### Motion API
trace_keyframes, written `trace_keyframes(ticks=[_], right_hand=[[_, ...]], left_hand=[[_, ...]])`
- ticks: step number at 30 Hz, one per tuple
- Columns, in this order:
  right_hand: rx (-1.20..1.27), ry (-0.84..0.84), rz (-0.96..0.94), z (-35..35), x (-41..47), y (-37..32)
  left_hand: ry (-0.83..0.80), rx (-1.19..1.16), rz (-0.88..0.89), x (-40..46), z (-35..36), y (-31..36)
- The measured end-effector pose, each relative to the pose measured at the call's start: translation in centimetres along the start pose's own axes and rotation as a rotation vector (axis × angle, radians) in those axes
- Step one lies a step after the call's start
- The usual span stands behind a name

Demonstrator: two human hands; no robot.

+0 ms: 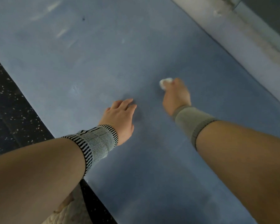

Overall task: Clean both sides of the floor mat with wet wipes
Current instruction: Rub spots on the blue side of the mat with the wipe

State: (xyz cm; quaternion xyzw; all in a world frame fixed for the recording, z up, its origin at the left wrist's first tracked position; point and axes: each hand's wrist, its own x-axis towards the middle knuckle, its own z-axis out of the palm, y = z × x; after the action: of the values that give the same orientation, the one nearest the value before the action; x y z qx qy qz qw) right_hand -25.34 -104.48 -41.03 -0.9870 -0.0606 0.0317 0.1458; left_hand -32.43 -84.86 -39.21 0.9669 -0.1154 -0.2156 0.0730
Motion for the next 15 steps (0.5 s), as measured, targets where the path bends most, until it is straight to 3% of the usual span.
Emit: trace_keyframes(ticks=[3,5,6,10,11,13,15], right_hand=[[0.063,-0.184,-0.377,1.8,-3.7,-2.4],[0.026,-0.213,-0.479,1.2,-4.0,-0.8],[0.007,-0.163,-0.433,0.7,-3.1,1.0],[-0.078,-0.019,0.163,-1.4,-0.6,6.5],[-0.06,-0.03,0.186,-1.1,-1.3,6.3],[-0.005,-0.091,0.0,0.1,-3.4,4.6],[0.015,-0.217,-0.326,0.4,-5.8,3.3]], left_hand=[[-0.014,-0.018,0.012,0.6,-0.1,1.1],[-0.01,-0.019,0.028,1.2,-0.2,1.6],[-0.009,-0.011,0.039,1.4,-0.3,1.9],[-0.034,0.015,0.062,2.0,-0.2,2.8],[-0.038,0.019,0.062,2.1,-0.2,3.1],[-0.03,0.015,0.045,2.3,-0.3,3.5],[-0.022,0.011,0.041,2.5,-0.5,3.7]])
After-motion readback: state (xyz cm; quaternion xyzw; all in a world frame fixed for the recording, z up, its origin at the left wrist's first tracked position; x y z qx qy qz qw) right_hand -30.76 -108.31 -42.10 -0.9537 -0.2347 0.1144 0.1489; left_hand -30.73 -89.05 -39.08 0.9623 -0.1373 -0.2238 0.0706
